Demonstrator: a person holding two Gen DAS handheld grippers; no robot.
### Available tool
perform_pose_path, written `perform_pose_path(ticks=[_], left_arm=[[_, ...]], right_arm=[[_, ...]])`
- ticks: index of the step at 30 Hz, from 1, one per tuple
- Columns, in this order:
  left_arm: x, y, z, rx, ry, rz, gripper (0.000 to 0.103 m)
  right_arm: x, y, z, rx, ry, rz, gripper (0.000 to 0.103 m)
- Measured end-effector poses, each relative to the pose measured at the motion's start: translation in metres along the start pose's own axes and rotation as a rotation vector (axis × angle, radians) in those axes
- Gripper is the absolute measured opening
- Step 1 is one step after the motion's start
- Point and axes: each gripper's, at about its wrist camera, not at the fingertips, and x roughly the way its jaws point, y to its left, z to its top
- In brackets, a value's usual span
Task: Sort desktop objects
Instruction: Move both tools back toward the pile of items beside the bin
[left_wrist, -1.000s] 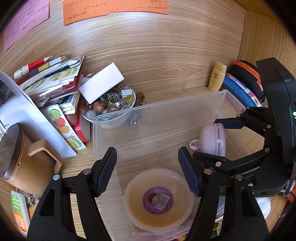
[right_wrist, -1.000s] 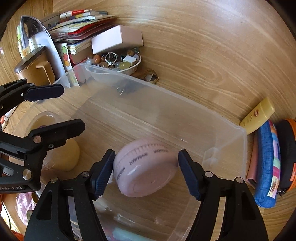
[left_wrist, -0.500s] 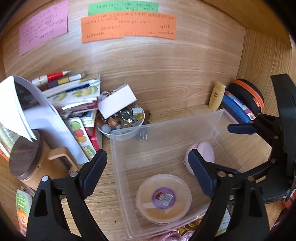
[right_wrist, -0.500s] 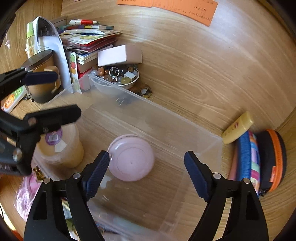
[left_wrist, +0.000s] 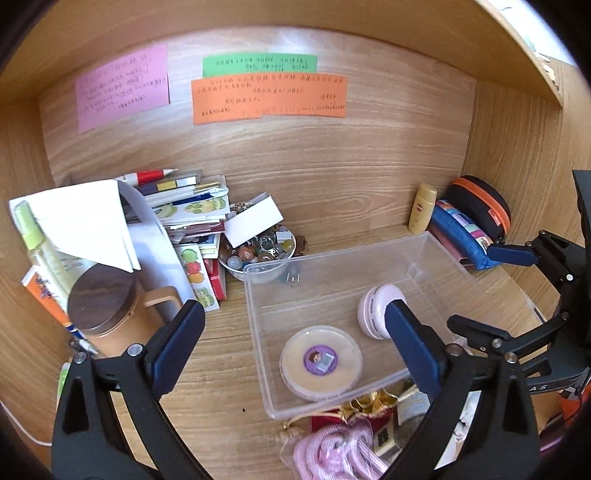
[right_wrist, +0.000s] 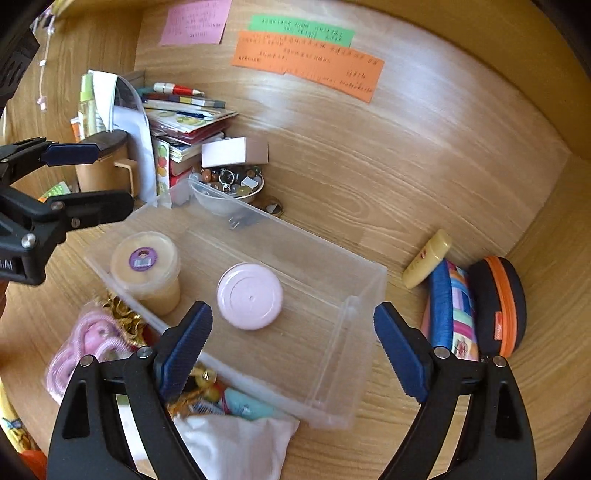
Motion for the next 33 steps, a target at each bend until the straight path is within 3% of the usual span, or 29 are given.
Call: perform_pose_path(ticks=[13,25,33], left_arm=[[-0.03,-0.019,-0.035,-0.009,-0.001,0.026,0.101],[-0.034,-0.03,-0.087,-0.025,0.067,0.045,0.101],[-0.028,-0.031,-0.123,-0.007,0.163,0.029,0.101]], right_arm=[[-0.037,-0.007,-0.056,0.092,-0.046,0.034,0.092],[-0.045,-0.006,-0.104,0.118,-0.029,0.034,0.093],[-0.036,0.01,-0.129,0.124,0.031,0.078,0.093]])
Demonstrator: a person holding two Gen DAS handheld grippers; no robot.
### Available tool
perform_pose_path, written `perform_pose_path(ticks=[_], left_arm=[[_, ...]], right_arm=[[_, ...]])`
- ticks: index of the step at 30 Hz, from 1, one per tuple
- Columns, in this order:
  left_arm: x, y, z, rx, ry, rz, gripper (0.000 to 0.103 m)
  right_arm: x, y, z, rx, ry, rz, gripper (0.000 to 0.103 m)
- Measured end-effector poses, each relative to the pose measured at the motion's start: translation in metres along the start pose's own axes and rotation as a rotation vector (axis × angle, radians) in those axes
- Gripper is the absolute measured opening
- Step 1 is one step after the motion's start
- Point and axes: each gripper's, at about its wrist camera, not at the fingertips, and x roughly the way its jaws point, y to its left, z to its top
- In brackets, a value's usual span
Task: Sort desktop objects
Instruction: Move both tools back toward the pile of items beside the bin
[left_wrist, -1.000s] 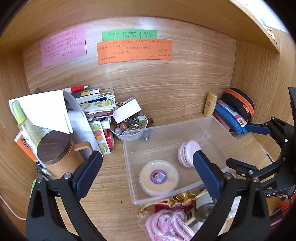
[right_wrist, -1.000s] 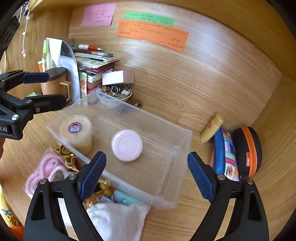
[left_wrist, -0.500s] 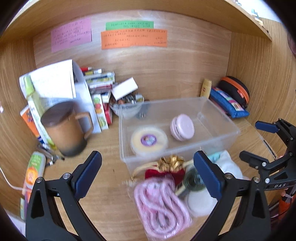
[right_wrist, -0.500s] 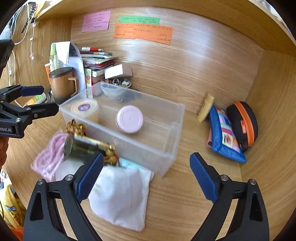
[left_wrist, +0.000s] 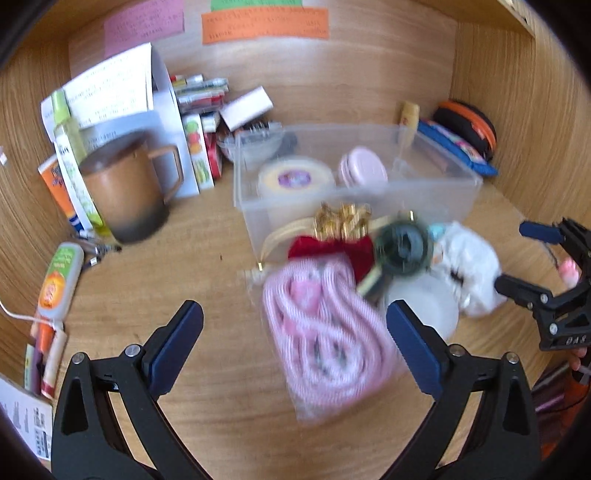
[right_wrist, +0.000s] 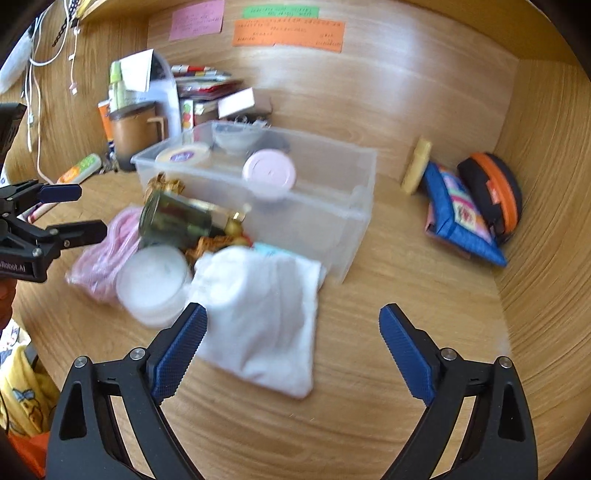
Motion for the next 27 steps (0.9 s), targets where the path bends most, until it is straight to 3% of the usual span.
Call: perform_pose_path(ticks=[3,8,13,18,27], left_arm=[[0.003,-0.001,-0.013,0.005,0.024,-0.012,0.101],[0.008,-0.006,-0.027,0.018,0.052,-0.06,0.101],[0.014,-0.013,-0.029,0.048,0.077,-0.056,0.101],[0.029,-0.01,-0.025,0.014,0.144,-0.094,0.101],[0.038,-0.013,-0.023,0.008,0.15,-0.03,0.103]], right_arm=[[0.007,0.005,-0.003,0.002,0.013,0.007,0.093],[0.027,0.007,0.002,0.015,0.078,0.089,0.093],[0.043,0.003,0.006,0.018,0.137,0.096,0.094],[0.048,0.001,0.008,0.002,0.162,0.115,0.094],[0.058,-0.004,0.009,0.027,0.177,0.166,0.094]])
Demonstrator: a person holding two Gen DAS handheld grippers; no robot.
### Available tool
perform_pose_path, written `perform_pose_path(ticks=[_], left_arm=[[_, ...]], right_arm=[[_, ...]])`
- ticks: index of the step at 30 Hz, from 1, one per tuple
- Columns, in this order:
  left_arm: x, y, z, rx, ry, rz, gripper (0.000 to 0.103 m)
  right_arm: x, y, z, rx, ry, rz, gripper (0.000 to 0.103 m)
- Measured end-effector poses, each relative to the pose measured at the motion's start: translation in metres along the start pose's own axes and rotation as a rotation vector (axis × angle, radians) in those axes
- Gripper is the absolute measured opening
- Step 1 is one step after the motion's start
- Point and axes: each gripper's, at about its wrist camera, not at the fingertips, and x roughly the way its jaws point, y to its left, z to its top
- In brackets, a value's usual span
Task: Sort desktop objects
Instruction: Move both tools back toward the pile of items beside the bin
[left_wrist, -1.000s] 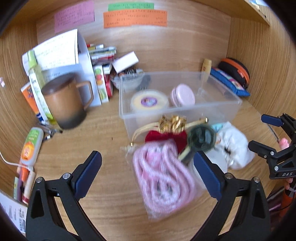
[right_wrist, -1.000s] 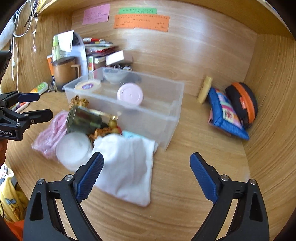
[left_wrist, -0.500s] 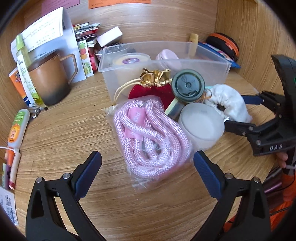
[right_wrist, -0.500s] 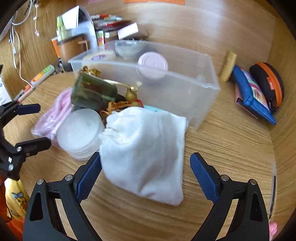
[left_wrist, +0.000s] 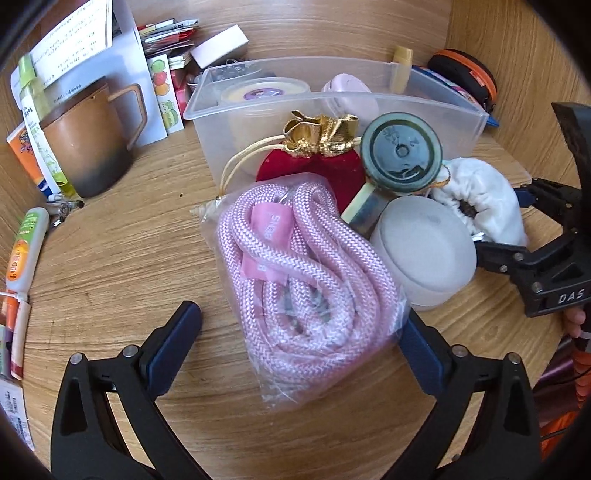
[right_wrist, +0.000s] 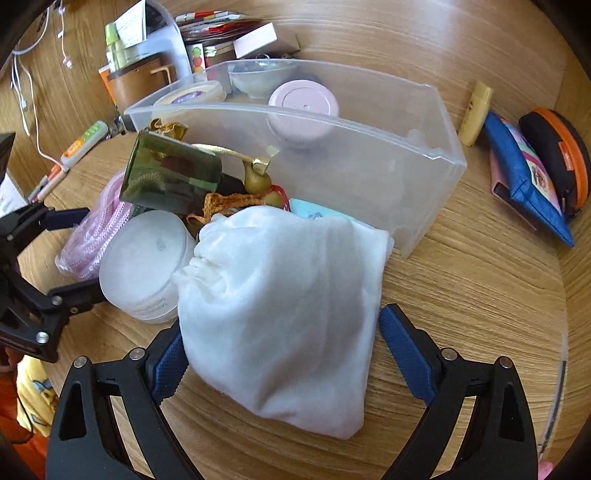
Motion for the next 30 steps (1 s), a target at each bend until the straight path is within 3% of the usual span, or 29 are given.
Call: perform_pose_path(ticks=[13,25,27,30], left_arm=[[-0.01,0.042,-0.011,-0.126,0.016,0.064,0.103],[0.013,0.029,0.022,-0.084,0.041,0.061,0.103],[0.015,0.028,0.024,-0.086,0.041,0.062,0.103],[0.018,0.03,0.028,-0.076,0.041,0.054,0.103]], right_arm=[[-0.008,-0.017,-0.008,0.113,-0.025,0.075,0.094],[-0.001,0.001,-0.001,0.033,-0.013,0.016,0.094],[-0.003,0.0,-0.002,0.033,-0.024,0.018,0.092],[-0.008,0.002,-0.002,0.018,-0.057,0.037,0.08]])
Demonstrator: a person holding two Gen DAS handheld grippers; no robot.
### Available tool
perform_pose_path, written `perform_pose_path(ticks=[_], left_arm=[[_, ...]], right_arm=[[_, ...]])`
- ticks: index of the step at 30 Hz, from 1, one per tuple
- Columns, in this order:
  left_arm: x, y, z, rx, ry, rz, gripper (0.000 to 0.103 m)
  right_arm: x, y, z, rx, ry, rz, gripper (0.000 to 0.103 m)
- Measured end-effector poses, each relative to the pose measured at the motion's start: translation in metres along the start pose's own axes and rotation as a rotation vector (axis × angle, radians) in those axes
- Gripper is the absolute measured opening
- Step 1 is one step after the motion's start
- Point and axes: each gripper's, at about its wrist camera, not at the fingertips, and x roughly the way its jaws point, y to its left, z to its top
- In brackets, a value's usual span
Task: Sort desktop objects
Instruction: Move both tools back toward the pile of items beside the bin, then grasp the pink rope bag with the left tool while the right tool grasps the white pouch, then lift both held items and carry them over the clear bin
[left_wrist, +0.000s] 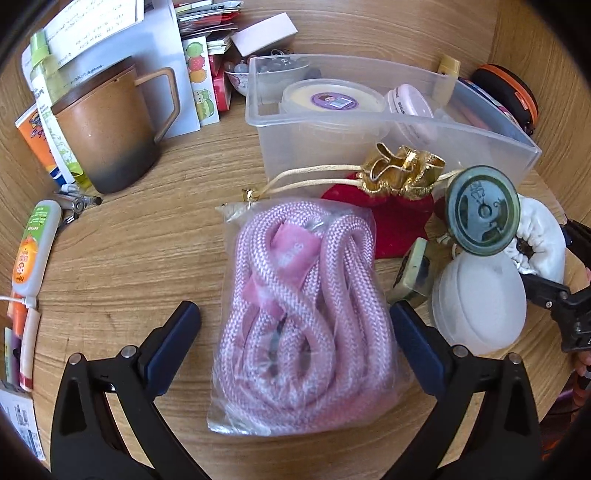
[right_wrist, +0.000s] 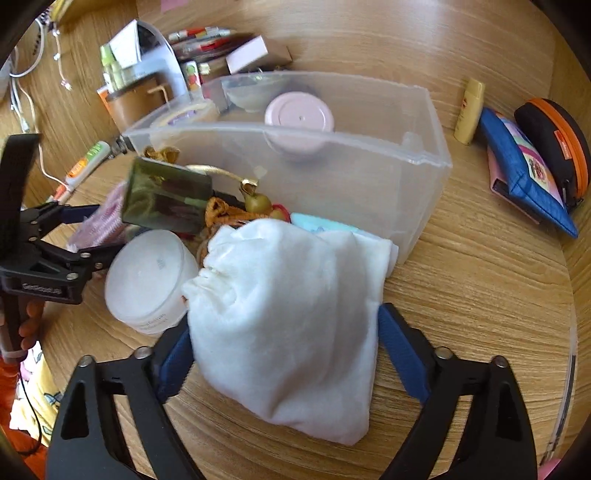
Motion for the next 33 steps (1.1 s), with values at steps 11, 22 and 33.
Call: perform_pose_path(ticks=[11,22,33], left_arm=[[0.0,-0.004,0.007,0.076,-0.043,-0.041,0.08],[-0.007,0.0,0.004,0.068,-0.071,-0.032,0.069],[-0.025,0.013,-0.004,0.013,-0.15,-0.029,0.066]], right_arm=[[-0.008,0.012,-0.002,-0.072,-0.054,-0.019,0.059],[-0.012,0.014,-0.007,-0.079,-0.059,-0.017,0.054],[-0.023,0.005,-0.007,-0.009,-0.055,0.028,0.05]])
